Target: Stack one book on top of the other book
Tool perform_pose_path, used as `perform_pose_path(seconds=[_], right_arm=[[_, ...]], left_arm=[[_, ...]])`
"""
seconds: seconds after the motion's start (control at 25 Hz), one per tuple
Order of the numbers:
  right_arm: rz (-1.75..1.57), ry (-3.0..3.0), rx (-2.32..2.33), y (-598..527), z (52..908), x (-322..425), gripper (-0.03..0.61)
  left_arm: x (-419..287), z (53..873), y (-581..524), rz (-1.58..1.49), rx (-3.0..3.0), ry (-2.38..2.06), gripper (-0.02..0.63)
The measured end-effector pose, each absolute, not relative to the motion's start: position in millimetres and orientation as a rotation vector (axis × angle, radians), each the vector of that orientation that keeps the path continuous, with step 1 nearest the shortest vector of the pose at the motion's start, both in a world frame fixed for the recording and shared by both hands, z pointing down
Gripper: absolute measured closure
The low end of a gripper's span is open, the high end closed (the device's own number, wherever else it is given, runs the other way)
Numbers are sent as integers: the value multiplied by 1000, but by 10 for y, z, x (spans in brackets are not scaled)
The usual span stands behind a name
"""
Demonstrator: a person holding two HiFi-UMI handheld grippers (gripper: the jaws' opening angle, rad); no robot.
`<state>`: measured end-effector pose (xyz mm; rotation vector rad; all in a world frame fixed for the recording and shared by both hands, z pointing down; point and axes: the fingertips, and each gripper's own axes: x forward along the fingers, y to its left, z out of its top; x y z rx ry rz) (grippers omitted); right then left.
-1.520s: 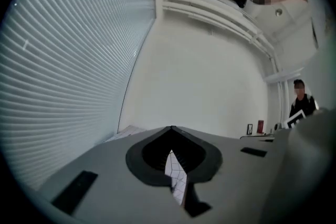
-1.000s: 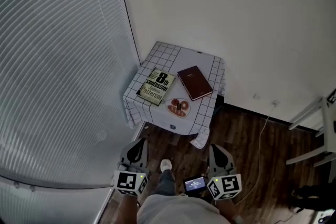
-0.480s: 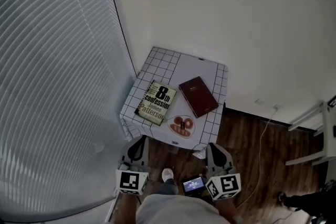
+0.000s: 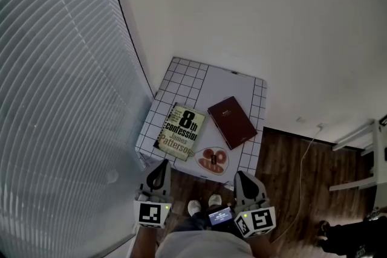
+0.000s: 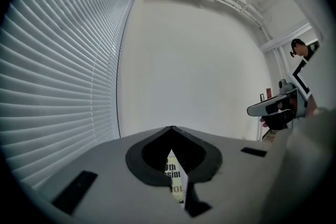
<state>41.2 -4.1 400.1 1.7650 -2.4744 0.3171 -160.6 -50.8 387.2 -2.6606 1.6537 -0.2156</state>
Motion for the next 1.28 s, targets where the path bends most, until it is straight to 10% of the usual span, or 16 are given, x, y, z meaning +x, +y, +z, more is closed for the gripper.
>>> perform_pose_path(seconds=[1.28], right_arm=[[421,-2482,1640,-1815,4483,361,572]], left_arm=[[-1697,4272,-2150,-370,-2663,1707,606]])
